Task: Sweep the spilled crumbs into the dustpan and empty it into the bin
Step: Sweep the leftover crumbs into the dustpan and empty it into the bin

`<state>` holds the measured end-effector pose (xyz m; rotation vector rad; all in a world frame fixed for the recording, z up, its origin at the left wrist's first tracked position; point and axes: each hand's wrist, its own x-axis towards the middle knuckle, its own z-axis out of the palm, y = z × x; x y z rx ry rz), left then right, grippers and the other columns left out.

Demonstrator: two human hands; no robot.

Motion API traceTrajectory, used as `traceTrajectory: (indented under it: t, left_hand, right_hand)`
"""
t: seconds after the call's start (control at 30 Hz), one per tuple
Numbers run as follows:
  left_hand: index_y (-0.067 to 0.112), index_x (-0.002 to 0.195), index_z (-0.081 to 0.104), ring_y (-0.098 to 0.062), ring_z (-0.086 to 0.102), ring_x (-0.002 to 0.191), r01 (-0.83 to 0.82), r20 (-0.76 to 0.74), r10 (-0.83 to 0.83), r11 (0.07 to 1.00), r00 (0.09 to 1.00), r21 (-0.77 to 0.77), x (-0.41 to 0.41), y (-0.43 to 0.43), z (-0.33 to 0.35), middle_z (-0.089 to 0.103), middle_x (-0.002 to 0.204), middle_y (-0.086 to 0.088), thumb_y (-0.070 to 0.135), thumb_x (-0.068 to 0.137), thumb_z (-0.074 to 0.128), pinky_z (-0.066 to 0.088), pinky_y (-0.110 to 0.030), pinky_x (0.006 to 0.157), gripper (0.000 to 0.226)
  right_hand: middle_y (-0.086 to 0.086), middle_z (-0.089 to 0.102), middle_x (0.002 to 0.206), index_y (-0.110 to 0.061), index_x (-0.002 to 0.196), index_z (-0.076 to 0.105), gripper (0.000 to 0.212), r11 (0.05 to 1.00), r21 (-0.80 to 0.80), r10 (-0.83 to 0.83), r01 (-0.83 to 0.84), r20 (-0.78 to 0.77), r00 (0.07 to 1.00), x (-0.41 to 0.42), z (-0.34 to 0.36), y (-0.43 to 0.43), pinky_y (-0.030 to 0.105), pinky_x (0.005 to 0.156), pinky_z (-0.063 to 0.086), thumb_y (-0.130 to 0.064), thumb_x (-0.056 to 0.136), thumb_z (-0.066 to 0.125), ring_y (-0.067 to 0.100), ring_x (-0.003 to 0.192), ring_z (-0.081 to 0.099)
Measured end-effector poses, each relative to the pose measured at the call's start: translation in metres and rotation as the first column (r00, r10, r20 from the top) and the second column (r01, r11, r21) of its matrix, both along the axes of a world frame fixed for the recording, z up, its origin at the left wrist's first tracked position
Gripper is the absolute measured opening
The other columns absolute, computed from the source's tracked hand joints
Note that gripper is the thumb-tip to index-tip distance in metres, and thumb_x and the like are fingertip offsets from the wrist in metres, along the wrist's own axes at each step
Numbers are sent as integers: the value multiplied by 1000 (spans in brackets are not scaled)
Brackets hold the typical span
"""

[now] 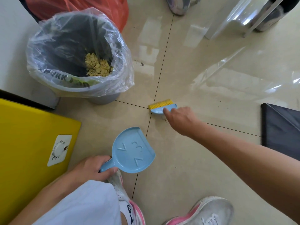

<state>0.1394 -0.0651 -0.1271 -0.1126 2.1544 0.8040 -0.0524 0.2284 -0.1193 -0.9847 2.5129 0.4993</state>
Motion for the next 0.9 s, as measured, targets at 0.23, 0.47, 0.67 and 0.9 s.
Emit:
traceTrajectory:
  t: [0.23,0.47,0.67,0.9]
  left_hand:
    - [9,91,62,-10,40,57,42,4,-42,999,999,19,-3,6,4,50,65,3,77,61,34,31,-22,55,79]
    - [10,83,60,-6,46,50,7,19,-8,999,1000,42,-10,4,10,54,55,26,77,62,36,33,-19,48,73]
    - [19,79,50,-4,48,51,101,18,-101,995,995,20,-11,14,10,52,53,30,56,89,54,33,-15,48,38]
    - [10,97,65,-10,45,58,106,-33,-106,994,994,-5,-12,21,4,55,68,5,53,95,55,34,-19,52,44]
  right_hand:
    - [2,48,68,-14,129,51,34,998,-47,44,-41,60,997,40,-4,55,31,44,21,-12,97,40,28,48,47]
    - [-9,75,97,-40,114,70,26,999,45,-10,-15,511,860,31,42,89,27,60,45,-46,91,60,17,86,69]
    - [6,76,93,-20,104,75,28,980,189,-54,-66,567,822,86,-6,86,31,68,52,-34,85,61,30,86,72]
    - [0,57,71,-23,91,72,15,998,21,-58,56,173,983,15,-1,34,24,44,20,-25,90,57,27,58,50]
